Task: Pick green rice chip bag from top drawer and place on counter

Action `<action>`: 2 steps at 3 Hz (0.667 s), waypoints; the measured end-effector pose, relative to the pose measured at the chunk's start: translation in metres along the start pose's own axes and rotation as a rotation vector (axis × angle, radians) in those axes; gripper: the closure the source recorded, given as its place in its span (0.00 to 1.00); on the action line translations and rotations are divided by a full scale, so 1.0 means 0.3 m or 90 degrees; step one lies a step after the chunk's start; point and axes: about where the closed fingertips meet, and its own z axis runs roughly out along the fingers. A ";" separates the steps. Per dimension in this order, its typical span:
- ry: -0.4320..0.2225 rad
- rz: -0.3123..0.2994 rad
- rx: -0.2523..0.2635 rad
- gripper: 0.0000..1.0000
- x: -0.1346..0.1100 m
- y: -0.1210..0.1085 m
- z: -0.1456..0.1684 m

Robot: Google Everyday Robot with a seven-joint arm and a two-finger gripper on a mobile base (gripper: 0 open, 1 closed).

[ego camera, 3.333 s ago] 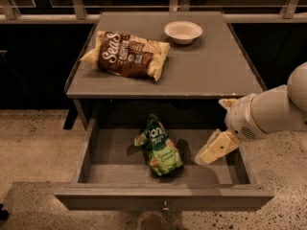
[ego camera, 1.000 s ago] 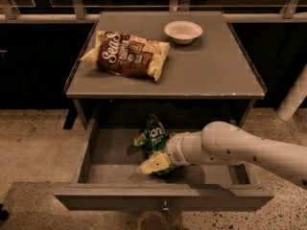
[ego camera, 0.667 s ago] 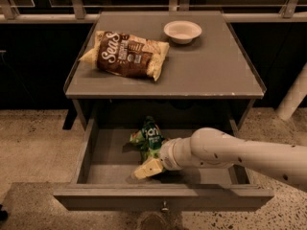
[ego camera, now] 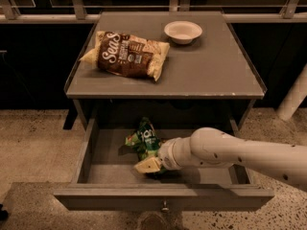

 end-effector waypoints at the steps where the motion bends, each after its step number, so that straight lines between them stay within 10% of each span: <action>1: 0.000 0.000 0.000 0.65 0.000 0.000 0.000; 2: 0.000 0.000 0.000 0.89 0.000 0.000 0.000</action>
Offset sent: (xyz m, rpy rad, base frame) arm 0.0000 0.0000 0.0000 0.0000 0.0000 0.0000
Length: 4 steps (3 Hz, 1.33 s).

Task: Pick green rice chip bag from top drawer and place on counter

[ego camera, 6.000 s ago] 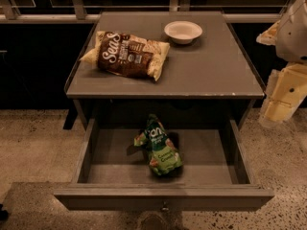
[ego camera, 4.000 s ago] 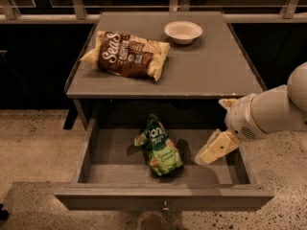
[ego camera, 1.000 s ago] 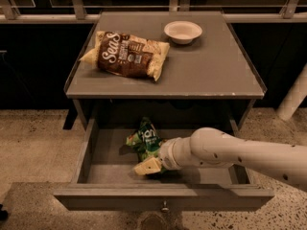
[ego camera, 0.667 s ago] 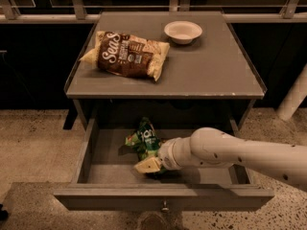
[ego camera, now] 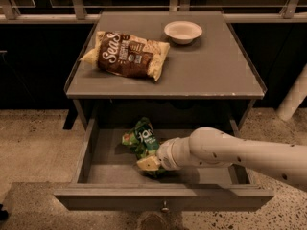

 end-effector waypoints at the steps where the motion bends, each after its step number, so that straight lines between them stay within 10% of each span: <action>1: -0.004 -0.004 -0.007 1.00 -0.009 0.003 -0.008; 4: -0.040 -0.098 -0.049 1.00 -0.172 -0.095 -0.489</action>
Offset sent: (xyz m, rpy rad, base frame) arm 0.0008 -0.0582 0.0904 0.0851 -0.0550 0.1918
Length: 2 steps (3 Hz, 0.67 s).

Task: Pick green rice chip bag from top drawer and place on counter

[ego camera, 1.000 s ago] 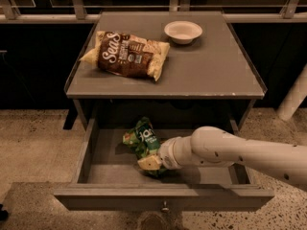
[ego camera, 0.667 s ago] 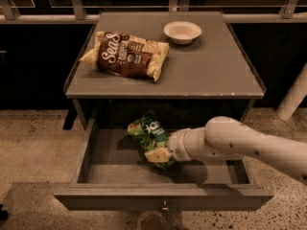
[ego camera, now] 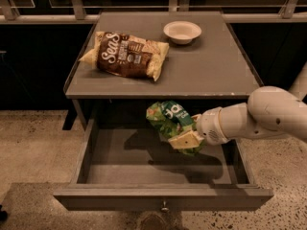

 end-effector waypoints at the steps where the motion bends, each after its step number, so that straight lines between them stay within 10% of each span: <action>1: 0.010 -0.021 -0.023 1.00 -0.036 0.058 -0.170; 2: 0.012 -0.050 -0.039 1.00 -0.109 0.100 -0.294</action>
Offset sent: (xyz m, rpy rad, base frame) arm -0.0568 -0.0469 0.1358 -0.0236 -0.0414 0.1489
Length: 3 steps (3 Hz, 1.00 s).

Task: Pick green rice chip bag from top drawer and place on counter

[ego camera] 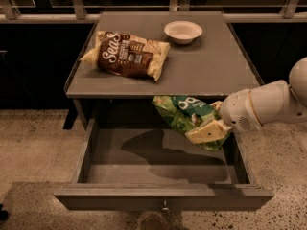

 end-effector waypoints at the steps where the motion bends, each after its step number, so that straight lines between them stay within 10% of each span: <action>1: -0.012 -0.020 0.005 1.00 -0.087 -0.064 -0.049; 3: -0.016 0.007 0.030 1.00 -0.179 -0.312 0.014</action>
Offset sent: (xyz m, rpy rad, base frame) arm 0.1372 -0.0093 0.0272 0.0611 -0.0140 -0.0688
